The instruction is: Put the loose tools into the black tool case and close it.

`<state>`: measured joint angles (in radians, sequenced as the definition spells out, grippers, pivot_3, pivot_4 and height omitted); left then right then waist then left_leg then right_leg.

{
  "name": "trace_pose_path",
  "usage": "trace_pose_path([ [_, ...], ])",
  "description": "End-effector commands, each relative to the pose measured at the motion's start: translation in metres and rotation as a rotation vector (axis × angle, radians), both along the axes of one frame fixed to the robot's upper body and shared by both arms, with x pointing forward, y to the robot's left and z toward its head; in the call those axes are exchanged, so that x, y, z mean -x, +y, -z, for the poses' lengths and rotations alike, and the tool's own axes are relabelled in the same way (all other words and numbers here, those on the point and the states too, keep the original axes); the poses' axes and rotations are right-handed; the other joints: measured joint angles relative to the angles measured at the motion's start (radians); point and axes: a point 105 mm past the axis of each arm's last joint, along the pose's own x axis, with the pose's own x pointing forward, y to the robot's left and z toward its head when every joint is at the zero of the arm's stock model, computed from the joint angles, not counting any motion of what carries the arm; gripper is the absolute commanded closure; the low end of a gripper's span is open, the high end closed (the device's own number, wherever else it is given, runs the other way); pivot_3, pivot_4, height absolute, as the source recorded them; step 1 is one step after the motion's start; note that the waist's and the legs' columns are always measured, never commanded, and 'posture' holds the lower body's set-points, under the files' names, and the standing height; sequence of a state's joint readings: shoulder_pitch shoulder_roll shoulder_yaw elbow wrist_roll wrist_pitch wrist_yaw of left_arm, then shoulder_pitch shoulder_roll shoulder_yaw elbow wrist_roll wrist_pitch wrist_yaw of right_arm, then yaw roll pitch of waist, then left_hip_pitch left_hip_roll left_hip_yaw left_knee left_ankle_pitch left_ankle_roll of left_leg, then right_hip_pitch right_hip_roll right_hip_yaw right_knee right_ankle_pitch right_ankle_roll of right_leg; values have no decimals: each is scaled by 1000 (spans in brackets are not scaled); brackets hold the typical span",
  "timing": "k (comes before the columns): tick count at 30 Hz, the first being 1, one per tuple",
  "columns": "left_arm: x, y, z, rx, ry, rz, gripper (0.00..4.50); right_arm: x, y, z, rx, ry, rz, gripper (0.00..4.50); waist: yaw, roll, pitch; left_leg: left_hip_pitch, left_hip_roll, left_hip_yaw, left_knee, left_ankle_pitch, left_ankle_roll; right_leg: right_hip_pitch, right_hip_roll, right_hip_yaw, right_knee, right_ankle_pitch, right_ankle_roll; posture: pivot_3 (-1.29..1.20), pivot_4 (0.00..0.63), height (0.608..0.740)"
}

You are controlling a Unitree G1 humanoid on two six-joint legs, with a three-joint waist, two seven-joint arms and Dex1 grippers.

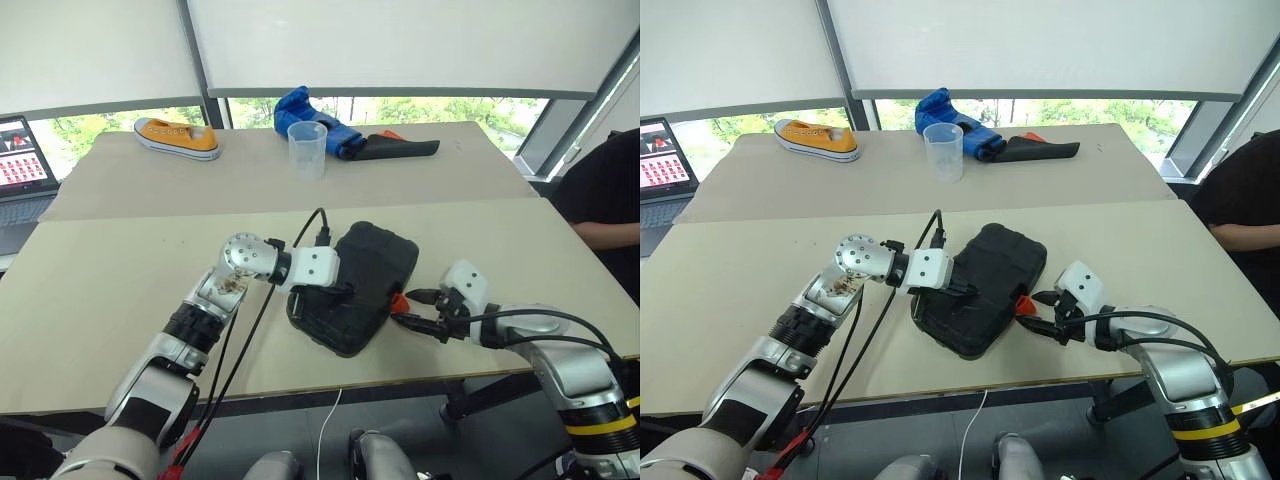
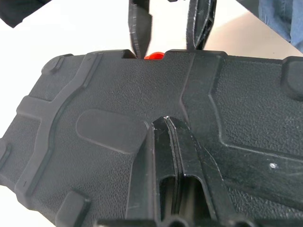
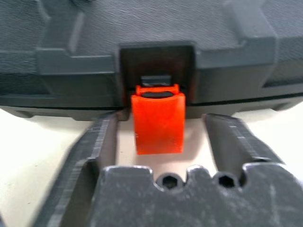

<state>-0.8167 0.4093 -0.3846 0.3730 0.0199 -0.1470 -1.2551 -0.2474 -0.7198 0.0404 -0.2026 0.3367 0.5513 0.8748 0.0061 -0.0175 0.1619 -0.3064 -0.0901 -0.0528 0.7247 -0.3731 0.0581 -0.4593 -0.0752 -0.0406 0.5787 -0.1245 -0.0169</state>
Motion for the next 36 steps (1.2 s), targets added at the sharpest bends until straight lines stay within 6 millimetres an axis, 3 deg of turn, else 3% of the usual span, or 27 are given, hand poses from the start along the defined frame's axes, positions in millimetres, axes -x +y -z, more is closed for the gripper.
trace_pose_path([
  [1,1,16,29,-96,82,-47,4500,2,2,-12,-2,-56,-28,3137,0,0,0,0,0,0,0,0,0,0,0,0,0,0,0,0,150,724],
  [2,1,16,29,-96,81,-47,4500,2,1,-13,4,-66,-23,3317,0,0,0,0,0,0,0,0,0,0,0,0,0,0,0,0,150,724],
  [23,-1,14,29,-95,77,-42,4500,9,-15,-27,29,-140,6,3317,12,0,0,0,-1,0,-3,0,0,0,0,0,-1,0,0,0,150,724],
  [36,-1,12,29,-95,76,-38,4500,12,-13,-32,-22,-137,4,3317,21,0,0,0,-1,0,-2,0,0,0,-1,0,-1,0,0,0,150,724],
])
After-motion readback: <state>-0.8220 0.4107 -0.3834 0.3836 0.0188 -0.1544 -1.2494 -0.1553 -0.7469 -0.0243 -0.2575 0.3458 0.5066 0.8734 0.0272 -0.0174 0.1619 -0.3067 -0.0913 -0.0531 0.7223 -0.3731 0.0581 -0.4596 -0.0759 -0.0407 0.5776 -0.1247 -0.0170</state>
